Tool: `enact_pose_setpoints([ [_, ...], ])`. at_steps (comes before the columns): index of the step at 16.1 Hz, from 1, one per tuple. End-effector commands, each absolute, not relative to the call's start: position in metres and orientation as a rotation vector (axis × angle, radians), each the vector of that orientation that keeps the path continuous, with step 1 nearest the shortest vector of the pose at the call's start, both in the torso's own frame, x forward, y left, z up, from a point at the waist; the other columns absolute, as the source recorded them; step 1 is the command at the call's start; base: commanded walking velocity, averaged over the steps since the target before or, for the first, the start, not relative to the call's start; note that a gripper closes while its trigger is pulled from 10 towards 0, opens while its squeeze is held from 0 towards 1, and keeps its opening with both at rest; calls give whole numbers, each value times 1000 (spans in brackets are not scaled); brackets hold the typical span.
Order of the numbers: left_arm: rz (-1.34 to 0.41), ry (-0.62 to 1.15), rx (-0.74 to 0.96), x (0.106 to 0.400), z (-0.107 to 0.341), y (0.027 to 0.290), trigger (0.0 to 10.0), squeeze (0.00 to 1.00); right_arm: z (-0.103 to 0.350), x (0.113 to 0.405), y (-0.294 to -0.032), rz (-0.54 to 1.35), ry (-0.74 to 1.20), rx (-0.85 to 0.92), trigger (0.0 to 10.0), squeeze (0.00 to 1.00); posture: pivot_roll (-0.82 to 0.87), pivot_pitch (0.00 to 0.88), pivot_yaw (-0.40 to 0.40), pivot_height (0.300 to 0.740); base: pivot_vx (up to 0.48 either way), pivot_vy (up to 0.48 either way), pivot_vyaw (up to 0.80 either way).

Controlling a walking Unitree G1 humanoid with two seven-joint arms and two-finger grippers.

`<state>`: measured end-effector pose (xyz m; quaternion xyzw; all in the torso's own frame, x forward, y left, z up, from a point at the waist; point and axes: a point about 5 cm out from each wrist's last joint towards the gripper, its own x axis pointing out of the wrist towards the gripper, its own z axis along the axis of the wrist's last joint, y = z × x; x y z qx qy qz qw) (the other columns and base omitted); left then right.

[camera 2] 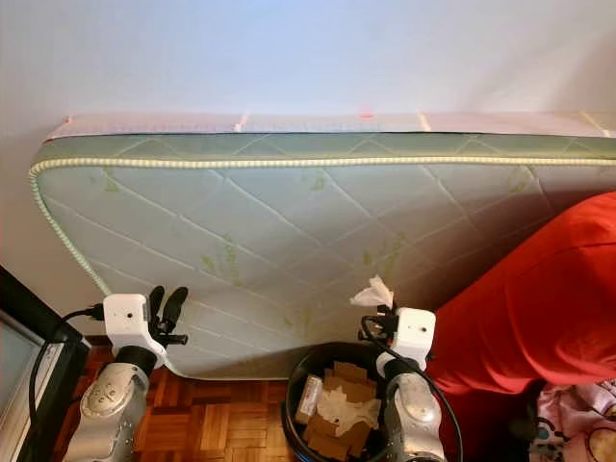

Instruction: Clean up the room

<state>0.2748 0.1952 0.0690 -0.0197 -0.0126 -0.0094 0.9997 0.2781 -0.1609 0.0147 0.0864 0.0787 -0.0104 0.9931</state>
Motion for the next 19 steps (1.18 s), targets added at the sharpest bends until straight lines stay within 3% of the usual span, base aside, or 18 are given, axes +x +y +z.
enact_pose_setpoints([
  [1, -22, -23, -45, 273, 71, 195, 10000, 0, 14, 277, -160, -18, 169, 164, 10000, 0, 52, 110, -52, 710, 0, 0, 0],
  [19, -35, -20, -62, 275, 76, 190, 10000, 0, 9, 278, -152, 35, 226, 146, 10000, 0, 53, 82, -42, 676, 0, 0, 0],
])
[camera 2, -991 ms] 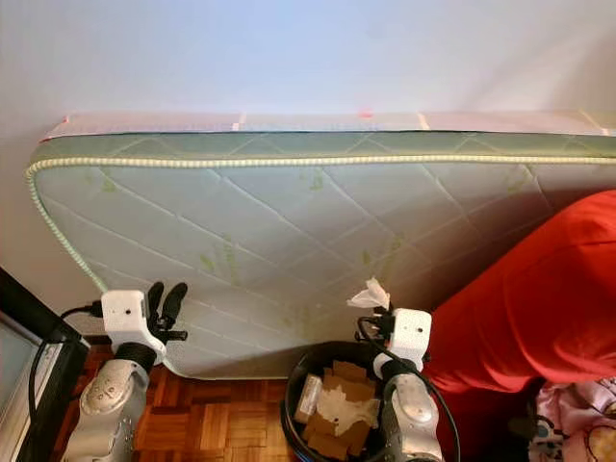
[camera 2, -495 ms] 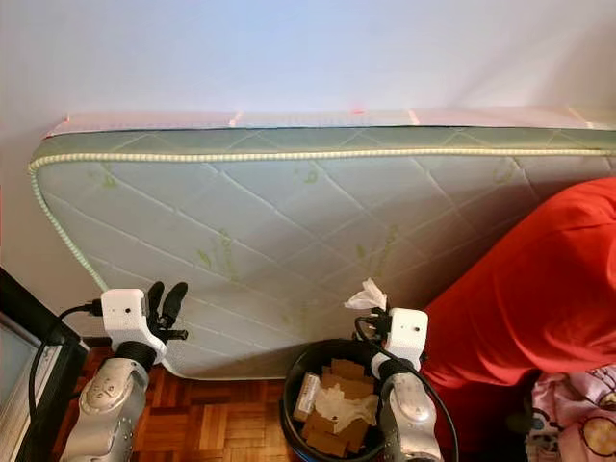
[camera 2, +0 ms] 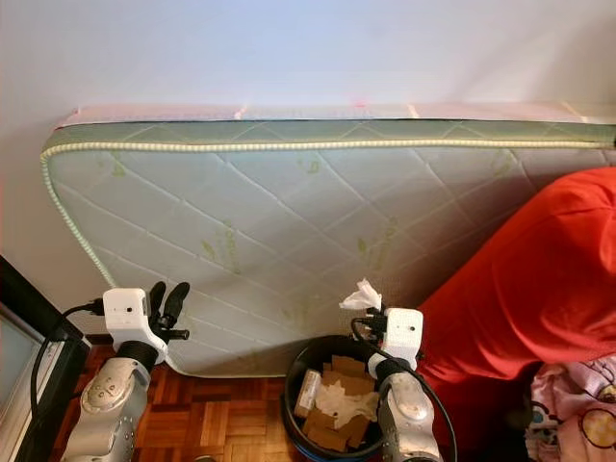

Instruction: Clean up the room

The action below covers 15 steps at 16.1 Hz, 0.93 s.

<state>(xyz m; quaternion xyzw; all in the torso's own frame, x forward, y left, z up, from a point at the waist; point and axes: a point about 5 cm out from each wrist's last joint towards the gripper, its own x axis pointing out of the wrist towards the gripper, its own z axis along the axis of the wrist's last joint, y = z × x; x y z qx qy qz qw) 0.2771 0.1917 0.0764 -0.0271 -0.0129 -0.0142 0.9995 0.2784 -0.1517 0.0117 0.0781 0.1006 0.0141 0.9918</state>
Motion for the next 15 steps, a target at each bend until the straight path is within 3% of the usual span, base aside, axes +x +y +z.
enact_pose_setpoints([
  [1, -36, -19, -62, 275, 76, 190, 10000, 0, 9, 278, -151, 35, 225, 143, 10000, 0, 54, 84, -42, 666, 0, 0, 0],
  [13, -35, -16, -67, 275, 77, 189, 10000, 0, 11, 281, -145, 67, 220, 148, 10000, 0, 63, 113, -47, 661, 0, 0, 0],
  [15, -33, -16, -66, 275, 77, 189, 10000, 0, 9, 281, -143, 73, 235, 150, 10000, 0, 64, 114, -47, 641, 0, 0, 0],
])
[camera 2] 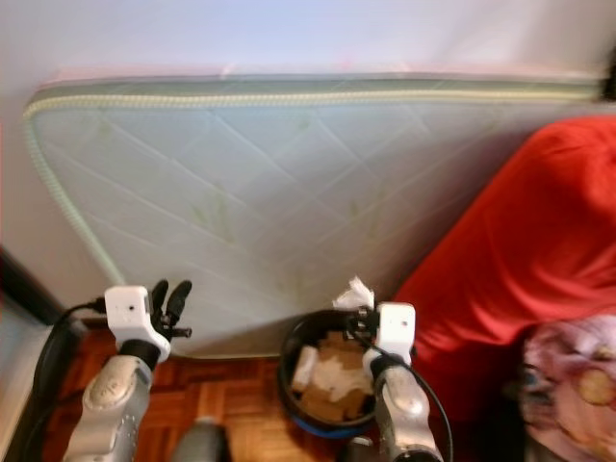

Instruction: Clean up the room

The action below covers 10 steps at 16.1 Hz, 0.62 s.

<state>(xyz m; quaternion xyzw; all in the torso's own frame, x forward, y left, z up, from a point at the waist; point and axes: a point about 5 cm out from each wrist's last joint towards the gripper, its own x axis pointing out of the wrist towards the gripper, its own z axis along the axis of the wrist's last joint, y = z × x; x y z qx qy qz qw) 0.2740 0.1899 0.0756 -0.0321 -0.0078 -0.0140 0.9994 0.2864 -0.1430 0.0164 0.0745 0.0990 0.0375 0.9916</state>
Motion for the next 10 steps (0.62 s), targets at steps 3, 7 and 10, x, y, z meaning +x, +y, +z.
enact_pose_setpoints([
  [3, -32, -17, -66, 275, 78, 189, 10000, 0, 11, 281, -143, 81, 213, 160, 10000, 0, 63, 114, -48, 636, 0, 0, 0],
  [7, -42, -16, -74, 275, 78, 186, 10000, 0, 11, 282, -143, 89, 215, 155, 10000, 0, 61, 120, -50, 636, 0, 0, 0],
  [10, -43, -16, -73, 274, 78, 186, 10000, 0, 9, 282, -139, 103, 238, 152, 10000, 0, 61, 126, -50, 623, 0, 0, 0],
])
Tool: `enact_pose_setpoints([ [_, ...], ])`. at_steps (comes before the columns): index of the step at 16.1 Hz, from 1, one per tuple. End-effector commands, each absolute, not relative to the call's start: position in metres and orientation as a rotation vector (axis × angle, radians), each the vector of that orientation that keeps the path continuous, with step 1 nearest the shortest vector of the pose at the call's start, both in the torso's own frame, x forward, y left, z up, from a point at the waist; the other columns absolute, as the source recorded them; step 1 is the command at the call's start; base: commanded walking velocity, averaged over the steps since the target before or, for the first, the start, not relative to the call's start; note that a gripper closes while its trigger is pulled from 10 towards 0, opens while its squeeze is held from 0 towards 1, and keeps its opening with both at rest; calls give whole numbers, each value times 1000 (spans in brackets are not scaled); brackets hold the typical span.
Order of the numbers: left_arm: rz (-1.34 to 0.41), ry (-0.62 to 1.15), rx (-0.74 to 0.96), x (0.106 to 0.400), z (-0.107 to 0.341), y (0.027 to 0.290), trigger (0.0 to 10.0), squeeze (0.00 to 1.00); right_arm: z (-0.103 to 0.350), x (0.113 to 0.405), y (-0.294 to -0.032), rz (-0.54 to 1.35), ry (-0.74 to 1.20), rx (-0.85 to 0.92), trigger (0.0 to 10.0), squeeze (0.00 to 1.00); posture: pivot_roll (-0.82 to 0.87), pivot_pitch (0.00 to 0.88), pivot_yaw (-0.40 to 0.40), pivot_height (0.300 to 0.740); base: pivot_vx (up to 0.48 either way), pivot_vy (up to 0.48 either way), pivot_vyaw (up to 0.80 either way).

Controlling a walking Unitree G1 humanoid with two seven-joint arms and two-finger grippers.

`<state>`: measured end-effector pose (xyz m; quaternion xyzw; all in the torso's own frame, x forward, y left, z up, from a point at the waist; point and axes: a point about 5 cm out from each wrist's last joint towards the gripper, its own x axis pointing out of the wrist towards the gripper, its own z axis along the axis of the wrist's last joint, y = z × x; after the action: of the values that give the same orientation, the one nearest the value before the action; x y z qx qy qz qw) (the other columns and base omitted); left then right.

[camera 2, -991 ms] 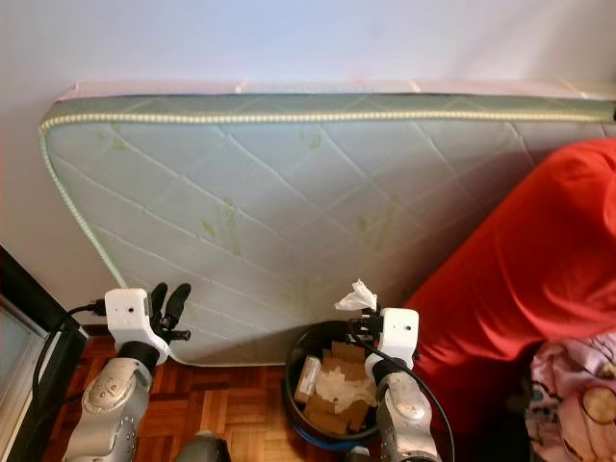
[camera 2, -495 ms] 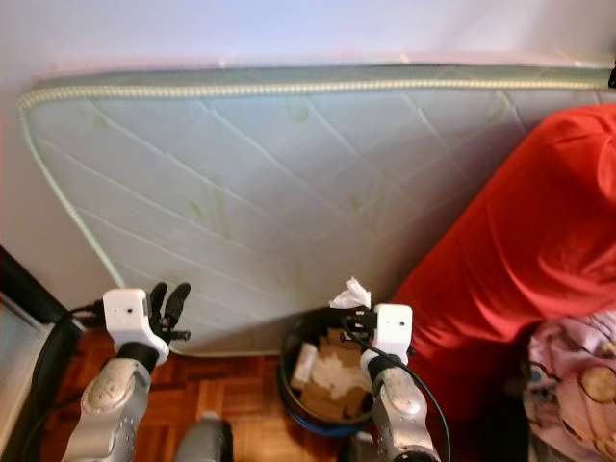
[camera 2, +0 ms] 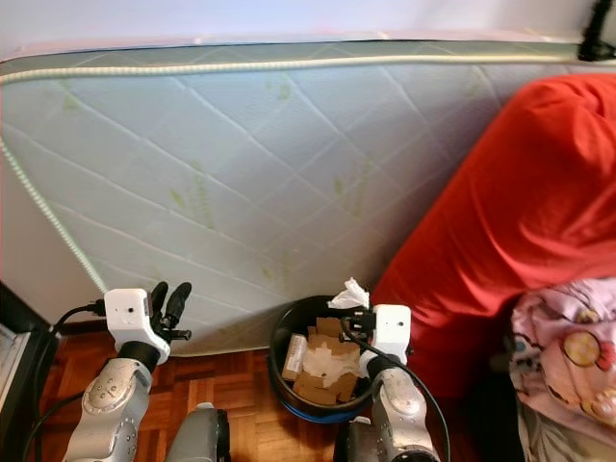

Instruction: Clean up the room

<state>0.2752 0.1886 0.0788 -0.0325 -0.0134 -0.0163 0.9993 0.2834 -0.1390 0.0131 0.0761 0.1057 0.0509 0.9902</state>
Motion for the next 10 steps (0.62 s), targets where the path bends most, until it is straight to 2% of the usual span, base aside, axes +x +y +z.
enact_pose_setpoints([
  [1, -43, -15, -73, 274, 78, 186, 10000, 0, 9, 282, -139, 108, 235, 149, 10000, 0, 61, 127, -50, 609, 0, 0, 0],
  [10, -48, 3, -72, 273, 77, 184, 10000, 0, 6, 281, -131, 175, 269, 161, 10000, 0, 65, 137, -49, 604, 0, 0, 0],
])
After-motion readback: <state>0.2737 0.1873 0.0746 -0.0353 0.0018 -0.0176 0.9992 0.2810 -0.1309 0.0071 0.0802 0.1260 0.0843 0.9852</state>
